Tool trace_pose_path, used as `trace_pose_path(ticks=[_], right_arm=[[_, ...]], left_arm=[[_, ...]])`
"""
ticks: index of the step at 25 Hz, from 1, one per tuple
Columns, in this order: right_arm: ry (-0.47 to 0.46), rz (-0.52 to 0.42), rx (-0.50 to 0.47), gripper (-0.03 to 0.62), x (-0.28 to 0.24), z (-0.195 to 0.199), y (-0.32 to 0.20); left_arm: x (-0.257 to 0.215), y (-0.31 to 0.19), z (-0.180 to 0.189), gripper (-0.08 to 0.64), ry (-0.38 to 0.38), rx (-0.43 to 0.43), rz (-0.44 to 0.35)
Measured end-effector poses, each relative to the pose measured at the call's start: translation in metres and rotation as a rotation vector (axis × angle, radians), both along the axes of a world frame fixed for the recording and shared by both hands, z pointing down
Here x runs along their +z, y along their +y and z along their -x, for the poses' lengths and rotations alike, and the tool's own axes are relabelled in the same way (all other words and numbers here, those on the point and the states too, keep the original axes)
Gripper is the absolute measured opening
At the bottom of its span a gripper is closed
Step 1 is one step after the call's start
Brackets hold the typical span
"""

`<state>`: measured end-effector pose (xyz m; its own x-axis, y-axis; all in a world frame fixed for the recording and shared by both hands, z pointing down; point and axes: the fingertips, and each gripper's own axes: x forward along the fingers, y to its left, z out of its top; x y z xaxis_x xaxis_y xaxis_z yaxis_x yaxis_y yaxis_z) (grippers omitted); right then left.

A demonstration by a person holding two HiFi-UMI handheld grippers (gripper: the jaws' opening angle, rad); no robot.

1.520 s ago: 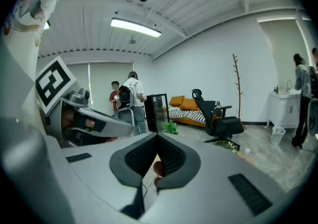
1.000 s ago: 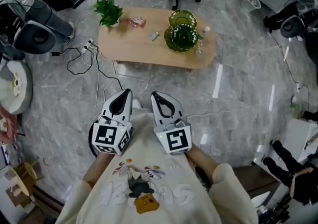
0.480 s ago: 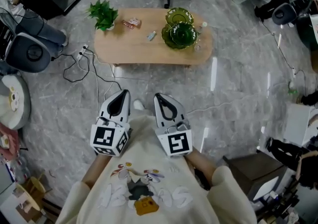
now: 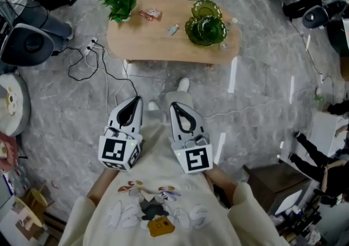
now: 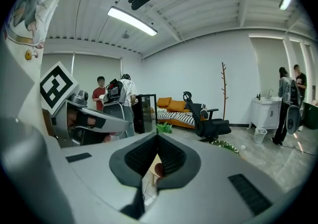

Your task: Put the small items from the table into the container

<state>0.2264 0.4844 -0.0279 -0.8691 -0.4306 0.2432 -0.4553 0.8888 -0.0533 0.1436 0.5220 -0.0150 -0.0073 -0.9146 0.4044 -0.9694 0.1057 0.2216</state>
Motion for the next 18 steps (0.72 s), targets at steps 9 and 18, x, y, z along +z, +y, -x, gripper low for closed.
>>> trace_pose_path(ticks=[9, 18], right_arm=[[-0.005, -0.004, -0.023, 0.006, -0.001, 0.028, -0.039], [-0.001, 0.054, -0.013, 0.006, -0.003, 0.056, -0.144]], left_arm=[[0.002, -0.032, 0.033, 0.008, 0.017, -0.069, -0.014], [-0.006, -0.124, 0.059, 0.008, -0.003, -0.063, -0.011]])
